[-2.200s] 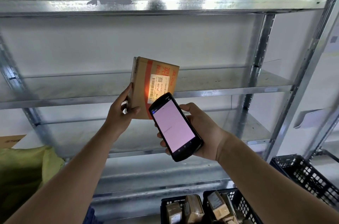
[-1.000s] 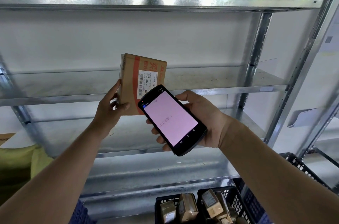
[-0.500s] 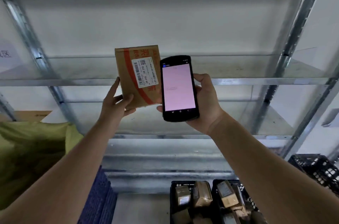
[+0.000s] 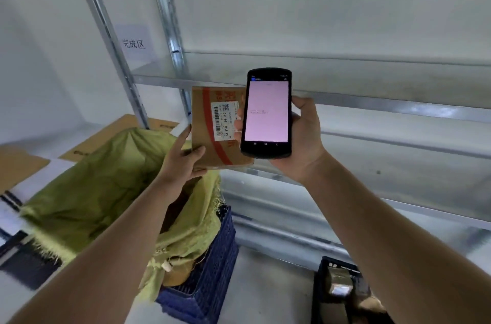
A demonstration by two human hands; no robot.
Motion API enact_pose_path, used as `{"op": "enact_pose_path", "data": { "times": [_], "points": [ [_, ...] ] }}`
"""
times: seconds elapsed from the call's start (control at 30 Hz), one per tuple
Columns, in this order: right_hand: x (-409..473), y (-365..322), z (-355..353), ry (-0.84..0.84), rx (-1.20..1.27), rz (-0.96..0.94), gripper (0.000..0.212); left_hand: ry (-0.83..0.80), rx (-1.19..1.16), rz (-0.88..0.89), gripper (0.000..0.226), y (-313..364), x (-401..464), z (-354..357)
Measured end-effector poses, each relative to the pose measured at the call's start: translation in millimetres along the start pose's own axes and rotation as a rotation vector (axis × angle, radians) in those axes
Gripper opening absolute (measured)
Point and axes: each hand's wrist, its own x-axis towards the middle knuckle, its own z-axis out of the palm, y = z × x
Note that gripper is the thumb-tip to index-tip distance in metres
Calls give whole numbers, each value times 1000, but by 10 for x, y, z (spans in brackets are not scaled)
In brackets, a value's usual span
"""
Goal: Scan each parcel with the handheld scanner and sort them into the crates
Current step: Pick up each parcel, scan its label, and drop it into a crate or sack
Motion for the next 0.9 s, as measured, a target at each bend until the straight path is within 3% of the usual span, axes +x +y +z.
{"op": "enact_pose_path", "data": {
  "times": [0.27,0.47,0.6,0.9],
  "points": [
    [1237,1104,418,75,2,95,76,-48,38,-153,73,-642,907,-1389],
    [1850,1634,464,122,41,110,70,16,16,-336,73,-1192,1337,-2023],
    [2184,1833,361,102,0,158,77,89,69,-423,73,-1542,1532,-2263],
    [2485,2351,-73,195,-14,257,69,246,212,-512,69,-2185,1849,-2287]
  ]
}}
